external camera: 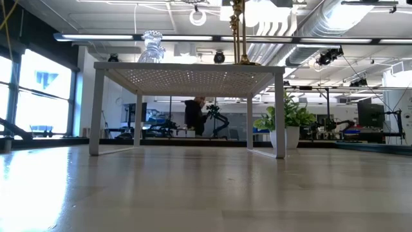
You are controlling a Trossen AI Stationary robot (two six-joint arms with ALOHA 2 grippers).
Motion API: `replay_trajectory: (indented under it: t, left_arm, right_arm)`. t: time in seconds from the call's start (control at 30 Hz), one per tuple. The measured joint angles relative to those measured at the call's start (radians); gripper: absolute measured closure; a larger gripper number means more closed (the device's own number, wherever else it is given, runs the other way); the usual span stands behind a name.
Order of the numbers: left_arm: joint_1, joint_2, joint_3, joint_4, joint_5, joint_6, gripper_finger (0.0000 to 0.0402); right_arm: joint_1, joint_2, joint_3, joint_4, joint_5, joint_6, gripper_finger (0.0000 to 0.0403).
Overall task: Pick & Place candle stick holders
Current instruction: Put the transparent glass candle holder on the shelf aligned with the other transparent glass candle holder
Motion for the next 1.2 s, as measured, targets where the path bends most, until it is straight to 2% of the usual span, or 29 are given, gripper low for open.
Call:
replay_trajectory:
  t: [0.27, 0.6, 0.77, 0.97, 1.07, 1.2]
  left_arm:
    - [0.022, -0.043, 0.0, 0.002, 0.008, 0.01, 0.0392]
    - [0.037, -0.141, -0.046, 0.002, 0.143, -0.083, 0.0392]
    - [0.037, -0.231, -0.173, 0.002, 0.191, -0.165, 0.0392]
    - [0.037, -0.346, -0.377, 0.002, 0.18, -0.264, 0.0393]
    - [0.05, -0.369, -0.465, 0.0, 0.179, -0.287, 0.0393]
    - [0.094, -0.365, -0.532, 0.004, 0.237, -0.272, 0.0393]
  right_arm:
    - [0.017, 0.0, 0.0, 0.001, 0.002, 0.01, 0.0265]
    - [0.017, 0.0, 0.0, 0.002, 0.011, 0.011, 0.0265]
    - [0.017, 0.0, 0.0, 0.006, 0.013, 0.011, 0.0265]
    - [0.017, 0.0, 0.0, 0.01, 0.013, 0.011, 0.0265]
    - [0.017, 0.0, 0.0, 0.017, 0.013, 0.011, 0.0265]
    - [0.017, 0.0, 0.0, 0.024, 0.013, 0.011, 0.0265]
